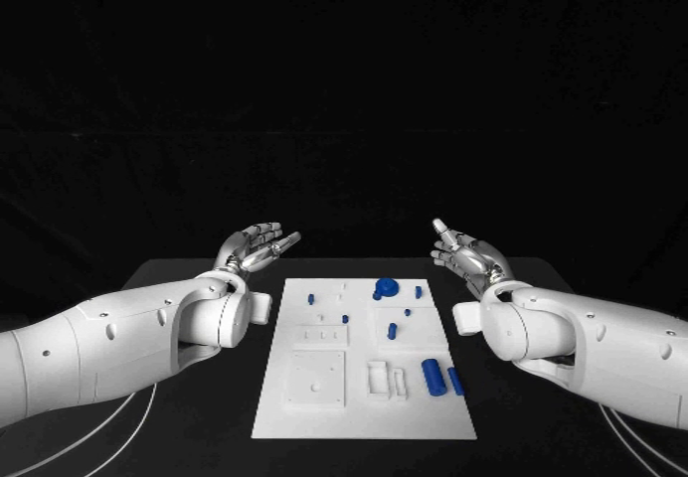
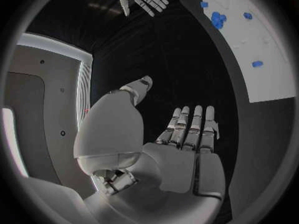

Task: Assemble the parts on the task board

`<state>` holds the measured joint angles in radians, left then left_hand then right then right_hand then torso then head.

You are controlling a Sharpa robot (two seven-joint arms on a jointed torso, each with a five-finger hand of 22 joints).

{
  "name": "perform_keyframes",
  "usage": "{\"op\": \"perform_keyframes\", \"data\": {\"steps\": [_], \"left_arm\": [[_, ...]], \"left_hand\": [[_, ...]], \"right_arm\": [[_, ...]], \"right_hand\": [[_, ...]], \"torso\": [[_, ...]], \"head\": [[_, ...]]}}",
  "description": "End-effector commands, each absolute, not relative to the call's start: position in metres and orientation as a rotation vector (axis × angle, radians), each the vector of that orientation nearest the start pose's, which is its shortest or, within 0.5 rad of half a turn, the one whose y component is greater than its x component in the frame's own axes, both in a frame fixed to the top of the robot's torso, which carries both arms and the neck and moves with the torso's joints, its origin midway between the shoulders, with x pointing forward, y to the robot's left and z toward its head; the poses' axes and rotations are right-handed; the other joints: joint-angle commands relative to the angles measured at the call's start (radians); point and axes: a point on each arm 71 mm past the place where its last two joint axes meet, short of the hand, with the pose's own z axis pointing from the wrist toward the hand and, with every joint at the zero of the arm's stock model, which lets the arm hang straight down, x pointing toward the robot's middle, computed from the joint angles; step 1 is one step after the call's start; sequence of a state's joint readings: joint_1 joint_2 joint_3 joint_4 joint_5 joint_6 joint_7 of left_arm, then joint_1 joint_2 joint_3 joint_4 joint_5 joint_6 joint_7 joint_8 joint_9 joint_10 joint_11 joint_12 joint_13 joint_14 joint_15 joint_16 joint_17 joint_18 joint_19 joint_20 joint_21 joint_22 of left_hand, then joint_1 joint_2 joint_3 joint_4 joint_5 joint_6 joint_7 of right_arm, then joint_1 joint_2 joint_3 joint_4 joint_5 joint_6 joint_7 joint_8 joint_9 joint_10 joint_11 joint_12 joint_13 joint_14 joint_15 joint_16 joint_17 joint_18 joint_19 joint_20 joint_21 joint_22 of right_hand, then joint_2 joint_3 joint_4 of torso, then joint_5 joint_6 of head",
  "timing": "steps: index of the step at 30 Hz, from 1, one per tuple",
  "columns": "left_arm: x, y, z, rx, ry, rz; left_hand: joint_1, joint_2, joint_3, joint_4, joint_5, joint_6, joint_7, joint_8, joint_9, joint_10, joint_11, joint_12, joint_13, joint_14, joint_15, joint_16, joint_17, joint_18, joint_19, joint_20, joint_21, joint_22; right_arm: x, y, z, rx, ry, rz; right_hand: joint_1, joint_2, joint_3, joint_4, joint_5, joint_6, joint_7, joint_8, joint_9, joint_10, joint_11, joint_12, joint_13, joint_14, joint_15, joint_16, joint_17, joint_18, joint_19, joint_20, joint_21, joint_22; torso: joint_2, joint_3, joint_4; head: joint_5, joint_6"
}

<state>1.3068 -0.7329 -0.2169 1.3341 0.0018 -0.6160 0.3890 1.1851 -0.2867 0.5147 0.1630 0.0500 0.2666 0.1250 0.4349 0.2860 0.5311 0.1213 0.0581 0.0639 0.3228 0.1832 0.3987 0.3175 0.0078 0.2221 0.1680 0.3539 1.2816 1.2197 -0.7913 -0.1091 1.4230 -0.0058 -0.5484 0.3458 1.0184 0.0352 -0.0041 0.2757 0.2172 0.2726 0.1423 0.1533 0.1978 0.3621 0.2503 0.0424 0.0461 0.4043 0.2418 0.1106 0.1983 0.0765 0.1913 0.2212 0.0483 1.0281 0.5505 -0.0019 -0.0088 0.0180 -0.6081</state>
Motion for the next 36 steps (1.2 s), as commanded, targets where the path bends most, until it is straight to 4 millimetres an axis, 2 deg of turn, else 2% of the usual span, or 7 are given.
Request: {"op": "perform_keyframes", "data": {"steps": [1,10,15,20,25,29,36], "left_arm": [[0.528,0.229,-0.196,-1.094,1.407,-1.155],[0.528,0.229,-0.196,-1.094,1.407,-1.155],[0.525,0.239,-0.192,-1.104,1.396,-1.208],[0.524,0.243,-0.186,-1.085,1.383,-1.234],[0.523,0.238,-0.179,-1.036,1.448,-1.304],[0.521,0.235,-0.172,-1.024,1.461,-1.341],[0.515,0.227,-0.167,-1.027,1.502,-1.413]], "left_hand": [[0.049,-0.012,0.023,0.006,0.006,0.017,0.003,0.02,0.012,0.027,0.004,0.009,0.004,0.019,0.009,0.021,0.014,-0.008,0.014,0.007,0.017,0.052],[0.05,-0.01,0.025,0.007,0.006,0.018,0.01,0.022,0.015,0.042,0.009,0.012,0.006,0.024,0.01,0.028,0.021,-0.008,0.013,0.006,0.02,0.052],[0.055,-0.006,0.031,0.009,0.006,0.032,0.038,0.04,0.03,0.092,0.026,0.022,0.013,0.036,0.016,0.039,0.031,-0.008,0.013,0.005,0.03,0.052],[0.059,-0.002,0.034,0.008,0.006,0.055,0.049,0.067,0.047,0.106,0.034,0.029,0.016,0.05,0.021,0.047,0.035,-0.008,0.018,0.002,0.035,0.052],[0.157,0.099,0.023,-0.168,0.154,0.299,0.099,0.15,0.074,0.389,0.066,0.158,0.07,0.4,-0.012,0.204,0.092,0.092,0.327,-0.071,0.173,0.031],[0.072,0.172,0.034,-0.395,0.225,0.401,0.077,0.111,0.039,0.483,0.042,0.148,0.051,0.518,-0.043,0.18,0.073,0.086,0.409,-0.098,0.168,-0.005],[-0.076,0.196,0.021,-0.416,0.191,0.454,0.059,0.1,0.036,0.546,0.021,0.153,0.041,0.583,-0.07,0.196,0.086,0.073,0.459,-0.131,0.193,0.002]], "right_arm": [[0.51,-0.225,-0.204,1.172,1.58,1.301],[0.518,-0.234,-0.198,1.151,1.664,1.3],[0.539,-0.244,-0.186,0.678,1.581,1.032],[0.553,-0.241,-0.171,0.425,1.579,0.893],[0.561,-0.233,-0.159,0.232,1.614,0.808],[0.566,-0.224,-0.15,0.031,1.632,0.727],[0.566,-0.213,-0.144,-0.22,1.635,0.611]], "right_hand": [[0.197,0.009,-0.027,-0.018,0.072,0.055,0.116,0.044,0.036,0.084,0.023,0.012,0.008,0.084,0.02,0.042,0.037,0.006,0.011,0.018,0.007,0.07],[0.462,-0.06,0.132,-0.164,0.171,0.235,0.143,0.155,0.117,0.35,0.022,0.062,0.032,0.227,0.028,0.129,0.086,0.056,0.178,0.017,0.027,0.266],[0.345,-0.104,0.353,-0.345,0.165,0.342,0.115,0.191,0.124,0.478,-0.014,0.069,0.025,0.326,-0.01,0.177,0.104,0.112,0.292,0.029,0.023,0.207],[0.326,-0.106,0.373,-0.368,0.16,0.37,0.109,0.204,0.129,0.51,-0.023,0.081,0.03,0.354,-0.018,0.192,0.11,0.12,0.31,0.029,0.028,0.205],[0.247,-0.151,0.516,-0.471,0.289,0.551,0.038,0.284,0.164,0.727,-0.109,0.163,0.071,0.663,-0.163,0.37,0.213,0.185,0.65,-0.016,0.17,0.206],[0.156,-0.149,0.599,-0.565,0.356,0.562,0.037,0.269,0.163,0.751,-0.114,0.13,0.063,0.766,-0.21,0.426,0.28,0.185,0.791,-0.067,0.224,0.194],[0.148,-0.171,0.532,-0.572,0.278,0.574,0.031,0.261,0.167,0.774,-0.147,0.107,0.06,0.946,-0.251,0.609,0.412,0.185,1.015,-0.17,0.361,0.249]], "torso": [[0.0,0.0,-0.0001],[0.0,0.0,-0.0001],[0.007,-0.0021,-0.0017],[0.024,0.0009,0.0002],[0.042,0.0035,0.0048],[0.064,0.0058,0.0129],[0.093,0.0061,0.0365]], "head": [[0.0,0.0],[0.0,0.0],[0.007,0.0],[0.011,0.01],[0.006,0.023],[0.001,0.039],[-0.015,0.055]]}}
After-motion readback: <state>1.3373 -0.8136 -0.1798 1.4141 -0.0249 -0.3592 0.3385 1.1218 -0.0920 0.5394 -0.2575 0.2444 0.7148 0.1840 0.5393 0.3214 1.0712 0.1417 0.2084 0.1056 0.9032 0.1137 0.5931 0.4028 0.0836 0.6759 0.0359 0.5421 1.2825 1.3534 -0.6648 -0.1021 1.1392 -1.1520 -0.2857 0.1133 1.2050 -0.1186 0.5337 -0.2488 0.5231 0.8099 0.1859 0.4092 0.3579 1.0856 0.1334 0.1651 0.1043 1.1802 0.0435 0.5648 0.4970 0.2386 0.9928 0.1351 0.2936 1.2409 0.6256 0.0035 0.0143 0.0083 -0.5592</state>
